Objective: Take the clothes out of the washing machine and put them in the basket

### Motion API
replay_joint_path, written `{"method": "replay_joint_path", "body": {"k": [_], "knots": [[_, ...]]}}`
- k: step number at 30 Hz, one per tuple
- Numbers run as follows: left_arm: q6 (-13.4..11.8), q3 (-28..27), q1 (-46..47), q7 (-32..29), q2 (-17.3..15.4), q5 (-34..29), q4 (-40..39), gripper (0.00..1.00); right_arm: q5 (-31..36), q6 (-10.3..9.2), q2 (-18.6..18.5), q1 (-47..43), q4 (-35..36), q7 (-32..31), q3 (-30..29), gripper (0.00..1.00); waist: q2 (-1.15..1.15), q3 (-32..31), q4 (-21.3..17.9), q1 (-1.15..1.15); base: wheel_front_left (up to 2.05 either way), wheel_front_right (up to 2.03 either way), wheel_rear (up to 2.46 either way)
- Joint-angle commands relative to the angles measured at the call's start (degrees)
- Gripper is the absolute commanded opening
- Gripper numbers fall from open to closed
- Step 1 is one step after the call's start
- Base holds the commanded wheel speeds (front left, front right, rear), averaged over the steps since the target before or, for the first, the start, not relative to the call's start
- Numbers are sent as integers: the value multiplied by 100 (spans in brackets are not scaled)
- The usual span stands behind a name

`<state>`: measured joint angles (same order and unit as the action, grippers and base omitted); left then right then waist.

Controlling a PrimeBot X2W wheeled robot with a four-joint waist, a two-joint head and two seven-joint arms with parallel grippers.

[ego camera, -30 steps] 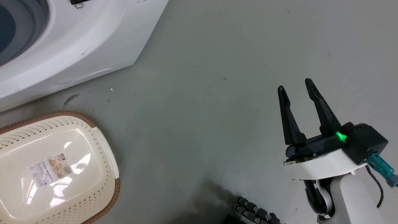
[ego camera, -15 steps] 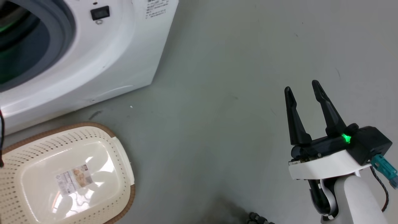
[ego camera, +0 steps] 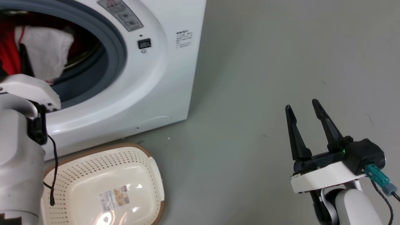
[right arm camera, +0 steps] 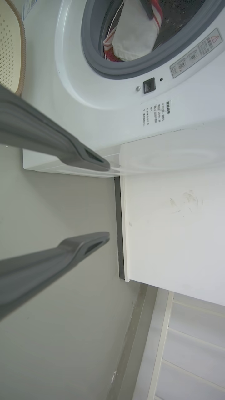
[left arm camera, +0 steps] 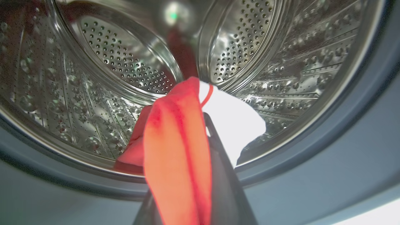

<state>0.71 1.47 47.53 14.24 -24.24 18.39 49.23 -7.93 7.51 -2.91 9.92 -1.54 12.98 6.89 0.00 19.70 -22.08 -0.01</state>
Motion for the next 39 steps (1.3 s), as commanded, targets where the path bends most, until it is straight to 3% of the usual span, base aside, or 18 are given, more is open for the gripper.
{"method": "replay_joint_path", "body": {"k": [1, 12, 29, 34, 39], "knots": [[-33, 26, -160, 52, 56, -30, -119, 0, 43, -4, 2, -88, 9, -43, -12, 100, 0, -396, 325, 1, 0, 0, 0], [-263, 100, -1244, 45, 445, -5, -1721, 0, 84, -4, 2, -440, 166, -226, -299, 100, 0, -1044, 807, 1, 0, 0, 0], [-1011, 370, -3547, -792, 785, -112, -5670, 0, 183, -4, 3, -761, 494, -495, -532, 100, 0, -1330, 1536, 1, 0, 0, 0], [-1101, 520, -4154, -1002, 956, 24, -5936, 0, 223, -4, 3, -766, 625, -563, -546, 100, 0, -1293, 1697, 1, 0, 0, 0], [-1061, 662, -4488, -892, 1199, 234, -5368, 0, 248, -4, 3, -608, 780, -608, -495, 100, 0, -1043, 1716, 1, 0, 0, 0]]}}
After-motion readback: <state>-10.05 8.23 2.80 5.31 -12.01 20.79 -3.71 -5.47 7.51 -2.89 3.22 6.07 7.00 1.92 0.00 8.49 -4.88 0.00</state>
